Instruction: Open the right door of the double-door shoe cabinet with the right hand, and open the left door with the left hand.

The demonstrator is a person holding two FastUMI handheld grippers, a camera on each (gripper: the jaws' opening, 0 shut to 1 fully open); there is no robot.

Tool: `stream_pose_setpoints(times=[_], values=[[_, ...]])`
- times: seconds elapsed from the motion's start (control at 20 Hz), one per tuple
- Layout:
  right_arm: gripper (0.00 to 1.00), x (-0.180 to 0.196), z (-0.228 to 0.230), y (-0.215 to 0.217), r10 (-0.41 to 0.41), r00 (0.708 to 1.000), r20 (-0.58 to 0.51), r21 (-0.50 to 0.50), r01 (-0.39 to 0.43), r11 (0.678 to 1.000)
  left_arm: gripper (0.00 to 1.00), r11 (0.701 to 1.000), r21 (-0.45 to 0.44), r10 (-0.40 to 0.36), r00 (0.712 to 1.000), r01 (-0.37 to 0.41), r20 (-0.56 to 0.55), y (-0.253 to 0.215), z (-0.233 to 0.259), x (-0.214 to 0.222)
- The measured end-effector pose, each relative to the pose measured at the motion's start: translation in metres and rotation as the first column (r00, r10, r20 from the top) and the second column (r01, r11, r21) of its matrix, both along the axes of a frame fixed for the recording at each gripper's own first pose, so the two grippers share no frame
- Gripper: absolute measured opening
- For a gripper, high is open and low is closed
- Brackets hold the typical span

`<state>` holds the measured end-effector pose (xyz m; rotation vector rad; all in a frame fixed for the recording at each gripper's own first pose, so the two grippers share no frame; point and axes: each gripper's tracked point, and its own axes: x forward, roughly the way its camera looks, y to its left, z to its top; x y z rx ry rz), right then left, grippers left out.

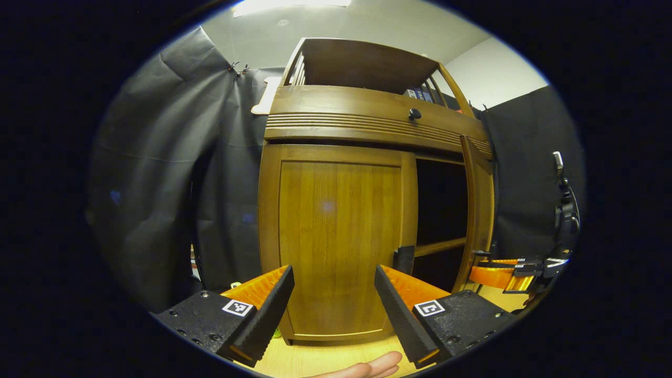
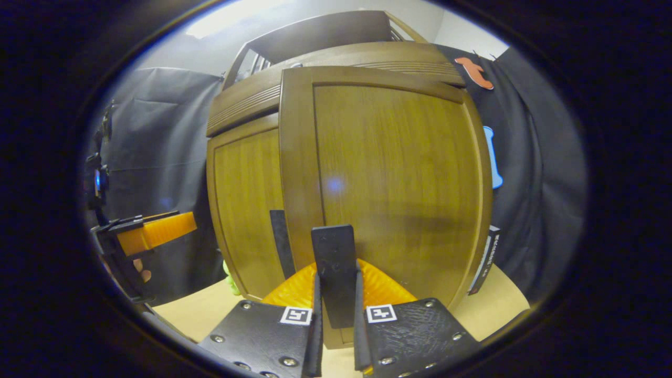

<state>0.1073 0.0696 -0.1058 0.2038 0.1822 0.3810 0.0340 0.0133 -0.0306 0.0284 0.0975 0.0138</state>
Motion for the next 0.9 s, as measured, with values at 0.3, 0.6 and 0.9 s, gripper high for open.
stream_pose_setpoints(times=[0.3,0.6,0.9], values=[[0.24,-0.025,0.002,-0.031,0.001,1.000,-0.006,0.049,-0.001,0.999,0.93,1.000,0.013,-0.026,1.000,0.027,-0.008,-0.010,-0.005,-0.001],[0.23,-0.039,0.001,-0.052,-0.028,1.000,-0.009,0.054,0.028,0.998,0.96,1.000,0.005,-0.014,0.999,0.014,-0.043,-0.007,-0.014,0.004],[0.23,-0.054,0.004,-0.079,-0.065,0.998,-0.015,0.037,0.066,0.997,0.93,1.000,0.004,-0.016,0.999,0.016,-0.039,-0.008,-0.014,0.005]])
